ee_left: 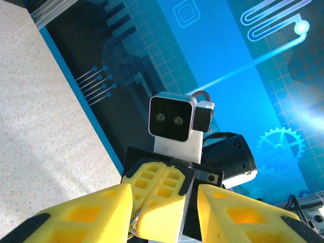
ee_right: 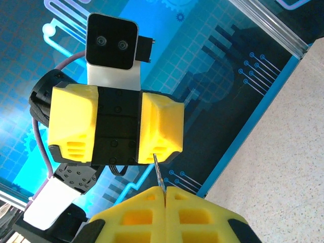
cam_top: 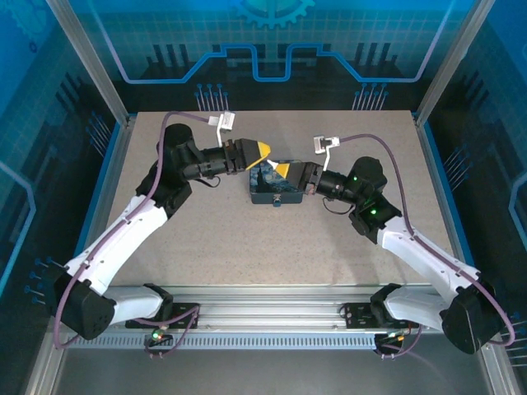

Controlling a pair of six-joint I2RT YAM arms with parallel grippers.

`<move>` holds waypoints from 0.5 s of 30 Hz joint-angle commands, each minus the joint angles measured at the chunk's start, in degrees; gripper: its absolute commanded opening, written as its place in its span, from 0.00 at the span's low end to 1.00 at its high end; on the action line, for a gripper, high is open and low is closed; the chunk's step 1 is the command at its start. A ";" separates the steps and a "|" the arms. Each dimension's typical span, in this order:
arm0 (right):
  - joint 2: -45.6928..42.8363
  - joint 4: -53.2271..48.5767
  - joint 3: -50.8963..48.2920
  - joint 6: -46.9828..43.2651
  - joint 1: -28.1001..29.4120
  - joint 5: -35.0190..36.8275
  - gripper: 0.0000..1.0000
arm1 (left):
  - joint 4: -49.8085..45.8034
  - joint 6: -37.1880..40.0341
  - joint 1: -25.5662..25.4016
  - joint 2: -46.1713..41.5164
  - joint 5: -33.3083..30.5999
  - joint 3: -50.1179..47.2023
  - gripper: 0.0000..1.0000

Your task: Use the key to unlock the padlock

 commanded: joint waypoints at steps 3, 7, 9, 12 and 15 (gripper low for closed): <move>0.15 0.41 3.64 -1.31 -0.26 -1.55 0.00 | -2.85 2.90 -0.49 1.08 2.28 2.24 0.33; 0.39 0.89 3.74 -1.22 -0.25 -1.63 0.00 | -4.83 4.27 -0.74 1.41 1.30 2.33 0.38; 0.52 0.38 3.84 -1.40 -0.41 -1.48 0.00 | -4.33 4.15 -0.73 1.46 1.41 2.16 0.34; 0.79 0.25 3.83 -1.31 -0.48 -1.55 0.00 | -3.86 3.94 -0.85 1.54 1.42 2.19 0.24; 1.13 0.18 3.82 -1.23 -0.59 -1.51 0.00 | -3.04 3.70 -0.85 1.64 1.74 2.32 0.20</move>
